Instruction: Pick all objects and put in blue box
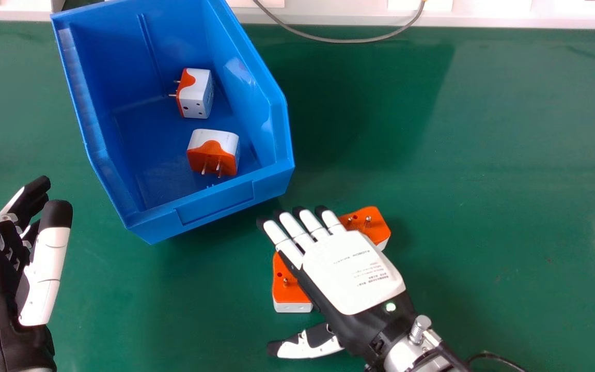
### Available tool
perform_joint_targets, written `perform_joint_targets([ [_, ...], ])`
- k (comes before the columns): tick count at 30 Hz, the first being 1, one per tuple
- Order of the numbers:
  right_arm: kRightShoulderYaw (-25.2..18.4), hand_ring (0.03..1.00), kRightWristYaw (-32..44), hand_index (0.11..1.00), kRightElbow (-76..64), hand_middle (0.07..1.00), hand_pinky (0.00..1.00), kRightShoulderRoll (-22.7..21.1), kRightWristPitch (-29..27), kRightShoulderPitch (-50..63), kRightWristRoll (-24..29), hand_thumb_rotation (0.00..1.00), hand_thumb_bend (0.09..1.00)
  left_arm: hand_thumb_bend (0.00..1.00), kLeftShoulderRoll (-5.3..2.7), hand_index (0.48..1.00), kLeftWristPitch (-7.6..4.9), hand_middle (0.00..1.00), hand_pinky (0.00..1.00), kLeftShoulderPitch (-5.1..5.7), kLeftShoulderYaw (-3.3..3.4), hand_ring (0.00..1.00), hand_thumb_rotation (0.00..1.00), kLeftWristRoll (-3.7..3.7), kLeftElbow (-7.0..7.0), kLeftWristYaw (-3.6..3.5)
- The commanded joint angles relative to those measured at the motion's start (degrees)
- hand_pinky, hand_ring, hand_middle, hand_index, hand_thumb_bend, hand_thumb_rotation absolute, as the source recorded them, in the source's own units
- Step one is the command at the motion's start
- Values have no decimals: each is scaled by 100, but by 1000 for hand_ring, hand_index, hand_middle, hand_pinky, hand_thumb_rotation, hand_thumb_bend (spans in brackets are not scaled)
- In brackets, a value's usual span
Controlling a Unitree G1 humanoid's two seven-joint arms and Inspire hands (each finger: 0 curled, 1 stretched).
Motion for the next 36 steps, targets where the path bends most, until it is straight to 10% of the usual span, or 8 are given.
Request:
perform_joint_targets([
  [1, -34, 1000, 36, 983, -197, 1000, 1000, -10, 4, 8, -43, 439, 523, 913, 34, 822, -67, 817, 795, 12, 29, 834, 771, 40, -73, 30],
  [36, 145, 965, 133, 946, 387, 985, 949, 37, -297, -256, 65, 398, 528, 926, -14, 822, 140, 818, 795, 166, -12, 828, 774, -2, -376, 15],
])
